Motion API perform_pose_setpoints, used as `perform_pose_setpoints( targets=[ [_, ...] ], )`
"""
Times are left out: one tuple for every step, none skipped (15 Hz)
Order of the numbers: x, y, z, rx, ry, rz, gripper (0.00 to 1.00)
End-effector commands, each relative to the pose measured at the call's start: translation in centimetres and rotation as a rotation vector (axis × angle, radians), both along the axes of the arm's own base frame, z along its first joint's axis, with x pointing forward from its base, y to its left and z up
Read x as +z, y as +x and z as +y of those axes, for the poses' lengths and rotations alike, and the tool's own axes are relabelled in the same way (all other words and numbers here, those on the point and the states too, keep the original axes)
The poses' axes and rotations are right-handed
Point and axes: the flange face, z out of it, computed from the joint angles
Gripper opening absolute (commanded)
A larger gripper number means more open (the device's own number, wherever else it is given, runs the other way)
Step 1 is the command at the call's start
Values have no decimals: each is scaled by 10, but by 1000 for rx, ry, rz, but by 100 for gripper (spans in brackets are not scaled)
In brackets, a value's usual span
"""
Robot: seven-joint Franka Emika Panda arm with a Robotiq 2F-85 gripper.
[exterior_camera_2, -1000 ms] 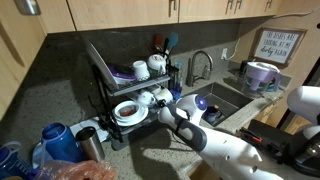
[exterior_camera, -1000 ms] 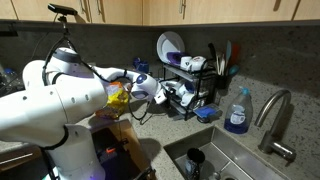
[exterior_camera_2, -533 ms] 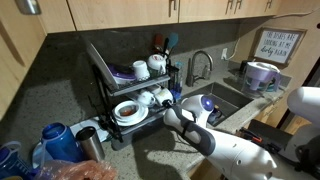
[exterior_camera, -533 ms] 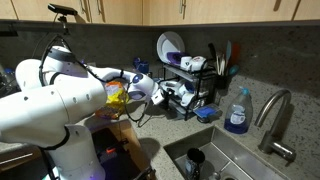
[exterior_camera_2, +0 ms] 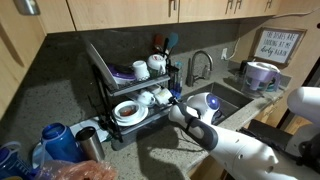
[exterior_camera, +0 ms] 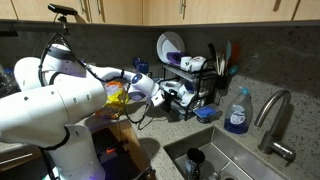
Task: Remove the white mug from the bottom shelf of the dish rack and place it on the countertop
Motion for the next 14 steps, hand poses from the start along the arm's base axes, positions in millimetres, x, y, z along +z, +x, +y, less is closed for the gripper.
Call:
perform_pose_setpoints(
  targets=[
    [1,-5,-5,-34,13,-13,100],
    [0,-4,-6,-37,8,-12,100],
    [-2,-4,-7,-38,3,-9,100],
    [-6,-4,-8,-39,-4,-3,100],
    [-9,-4,-9,-45,-8,0,100],
    [-13,-4,-11,-52,-11,1,100],
    [-16,-4,-12,-56,-16,1,100],
    [-19,-4,-14,-61,-19,8,100],
    [-21,-4,-15,-64,-21,11,100],
    [-23,-4,-17,-66,-22,14,100],
    [-25,-3,-18,-69,-23,19,100],
    [-28,-3,-19,-70,-23,22,100],
    [-31,-3,-19,-70,-21,25,100],
    [-34,-2,-18,-71,-20,26,100]
  ],
)
